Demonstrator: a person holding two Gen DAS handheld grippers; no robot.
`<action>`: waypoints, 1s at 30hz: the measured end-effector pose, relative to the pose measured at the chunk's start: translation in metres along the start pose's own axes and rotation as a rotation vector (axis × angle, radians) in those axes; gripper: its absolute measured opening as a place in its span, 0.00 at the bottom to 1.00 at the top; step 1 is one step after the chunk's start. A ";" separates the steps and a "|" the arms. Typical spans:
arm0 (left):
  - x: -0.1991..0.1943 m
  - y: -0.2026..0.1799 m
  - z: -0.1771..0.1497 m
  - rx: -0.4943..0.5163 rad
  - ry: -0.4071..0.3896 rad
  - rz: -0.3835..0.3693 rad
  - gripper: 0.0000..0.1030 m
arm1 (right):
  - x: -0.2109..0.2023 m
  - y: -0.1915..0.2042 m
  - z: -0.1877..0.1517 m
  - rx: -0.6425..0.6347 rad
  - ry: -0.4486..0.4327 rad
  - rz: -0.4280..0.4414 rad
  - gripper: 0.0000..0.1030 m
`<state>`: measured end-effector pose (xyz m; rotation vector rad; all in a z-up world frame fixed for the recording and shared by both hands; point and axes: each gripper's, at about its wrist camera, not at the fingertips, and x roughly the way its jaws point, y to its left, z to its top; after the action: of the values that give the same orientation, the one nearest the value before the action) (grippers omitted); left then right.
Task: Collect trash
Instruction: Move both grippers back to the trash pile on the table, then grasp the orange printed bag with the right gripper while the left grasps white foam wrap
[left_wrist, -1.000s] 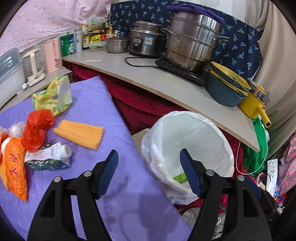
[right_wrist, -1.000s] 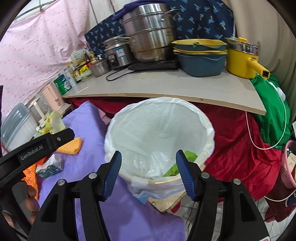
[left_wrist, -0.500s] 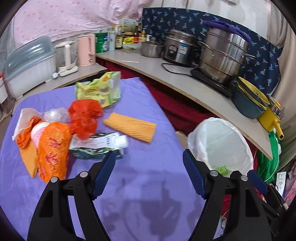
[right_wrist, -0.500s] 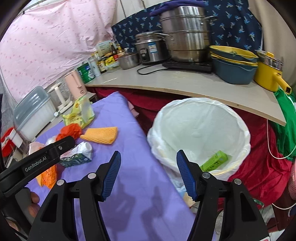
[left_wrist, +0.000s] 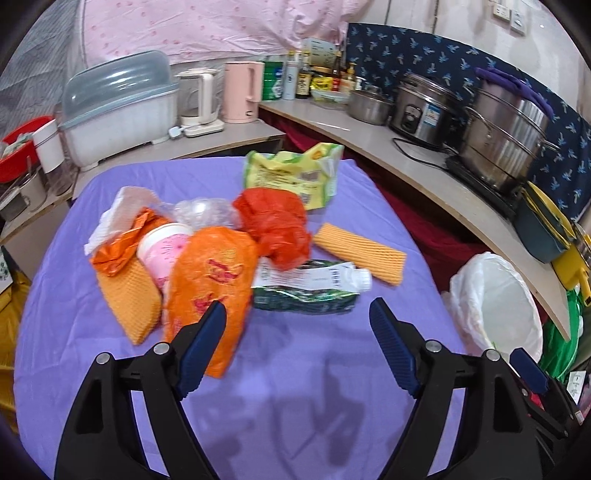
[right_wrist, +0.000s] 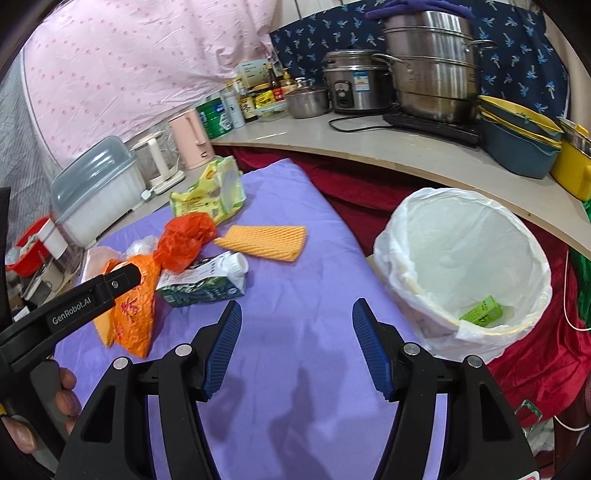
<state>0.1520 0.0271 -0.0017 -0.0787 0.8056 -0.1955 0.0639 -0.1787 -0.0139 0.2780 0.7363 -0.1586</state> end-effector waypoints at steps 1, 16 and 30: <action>0.000 0.008 0.001 -0.013 0.000 0.008 0.74 | 0.002 0.005 -0.001 -0.007 0.005 0.005 0.59; 0.004 0.103 0.010 -0.107 -0.008 0.107 0.79 | 0.039 0.086 -0.012 -0.088 0.094 0.125 0.63; 0.034 0.190 0.049 -0.144 -0.001 0.179 0.87 | 0.107 0.164 -0.021 -0.097 0.205 0.261 0.75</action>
<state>0.2378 0.2064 -0.0197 -0.1421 0.8201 0.0320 0.1677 -0.0208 -0.0695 0.2982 0.9003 0.1548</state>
